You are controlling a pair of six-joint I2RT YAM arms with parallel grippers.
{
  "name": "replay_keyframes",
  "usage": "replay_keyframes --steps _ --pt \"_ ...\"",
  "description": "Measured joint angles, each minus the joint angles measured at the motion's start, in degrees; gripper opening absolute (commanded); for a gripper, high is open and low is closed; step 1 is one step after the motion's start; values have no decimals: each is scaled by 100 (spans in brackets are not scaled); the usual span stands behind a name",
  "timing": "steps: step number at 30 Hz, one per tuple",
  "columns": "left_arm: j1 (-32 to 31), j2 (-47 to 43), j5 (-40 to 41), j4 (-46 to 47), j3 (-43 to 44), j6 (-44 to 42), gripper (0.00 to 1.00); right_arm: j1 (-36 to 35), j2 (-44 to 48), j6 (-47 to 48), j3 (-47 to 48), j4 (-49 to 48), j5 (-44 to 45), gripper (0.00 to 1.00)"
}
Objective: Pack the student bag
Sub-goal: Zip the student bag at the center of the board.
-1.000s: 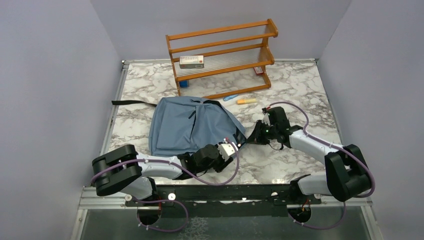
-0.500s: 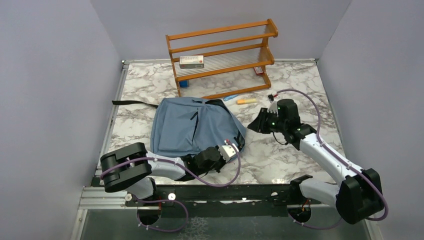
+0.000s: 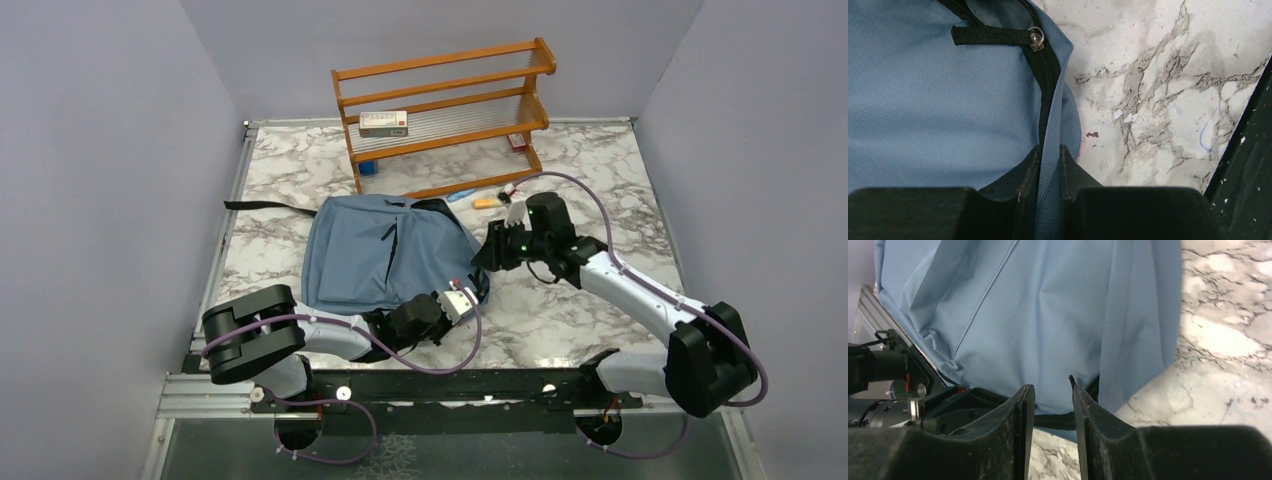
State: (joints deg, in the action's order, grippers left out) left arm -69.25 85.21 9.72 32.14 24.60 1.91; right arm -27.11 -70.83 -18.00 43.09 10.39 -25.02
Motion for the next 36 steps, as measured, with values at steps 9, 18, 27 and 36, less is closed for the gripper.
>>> replay_keyframes --steps 9,18,27,36 --pt "-11 11 0 22 0 0 16 -474 -833 396 315 96 160 42" --pt "-11 15 0 26 0 -2 17 -531 -1082 629 435 304 494 46" --pt "-15 66 -2 96 2 -7 16 -570 -1252 776 444 444 522 46" --pt "-15 81 -4 118 2 -7 16 -623 -1403 903 444 621 527 30"
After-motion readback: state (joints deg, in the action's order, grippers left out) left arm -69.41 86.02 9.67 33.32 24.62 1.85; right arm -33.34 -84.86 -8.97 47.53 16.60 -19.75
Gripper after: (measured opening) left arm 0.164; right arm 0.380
